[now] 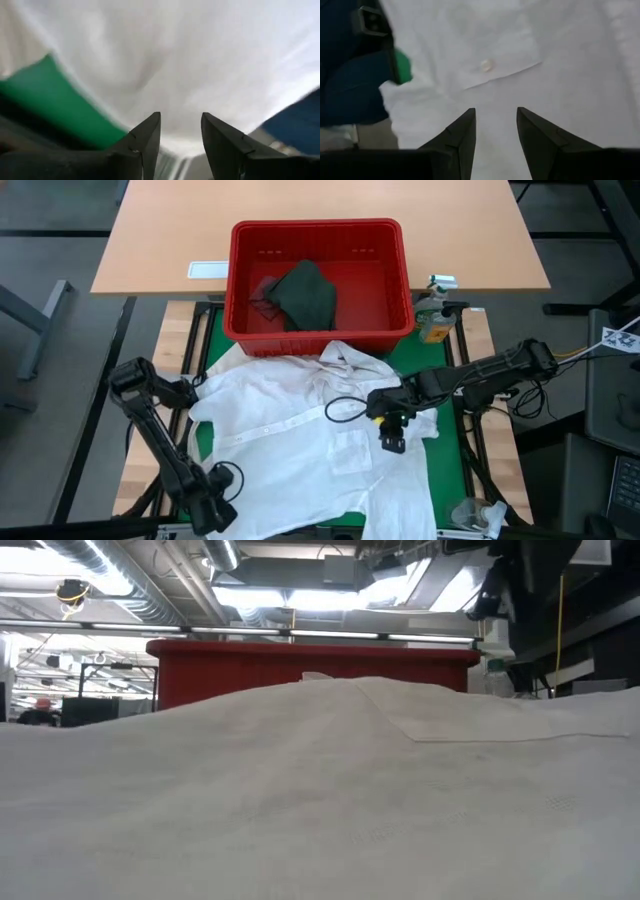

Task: Fold Laundry from Bin
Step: Fold the white polo shirt

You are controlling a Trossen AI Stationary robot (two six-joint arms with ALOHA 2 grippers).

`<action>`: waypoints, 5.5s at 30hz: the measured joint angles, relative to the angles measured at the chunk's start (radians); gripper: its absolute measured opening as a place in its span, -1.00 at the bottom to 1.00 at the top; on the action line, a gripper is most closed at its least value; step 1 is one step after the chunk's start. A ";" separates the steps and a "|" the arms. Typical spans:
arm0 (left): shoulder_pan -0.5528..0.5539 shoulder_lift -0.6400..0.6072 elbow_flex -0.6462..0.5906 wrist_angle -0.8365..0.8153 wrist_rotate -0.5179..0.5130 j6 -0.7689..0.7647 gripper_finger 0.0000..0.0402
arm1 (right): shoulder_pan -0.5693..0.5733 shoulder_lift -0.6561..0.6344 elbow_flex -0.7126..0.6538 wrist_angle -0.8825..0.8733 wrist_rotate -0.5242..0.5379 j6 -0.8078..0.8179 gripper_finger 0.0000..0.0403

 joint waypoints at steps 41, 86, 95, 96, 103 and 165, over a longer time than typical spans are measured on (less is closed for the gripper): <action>0.073 0.000 0.001 0.126 -0.458 0.215 -0.32 | 0.732 0.179 0.000 0.298 0.265 0.396 -0.29; 0.072 0.000 0.001 0.127 -0.458 0.266 -0.32 | 0.727 0.266 0.001 0.187 0.204 0.567 -0.29; 0.073 0.000 0.001 0.126 -0.458 0.266 -0.32 | 0.766 0.327 0.000 0.190 0.199 0.523 -0.29; 0.073 0.000 0.001 0.126 -0.458 0.266 -0.32 | 0.766 0.341 0.000 0.190 0.183 0.522 -0.29; 0.073 0.000 0.001 0.126 -0.458 0.266 -0.32 | 0.766 0.431 0.001 0.191 0.138 0.447 -0.29; 0.023 0.241 0.003 0.608 -0.243 0.544 -0.32 | 0.765 0.465 0.000 0.259 0.249 0.388 -0.95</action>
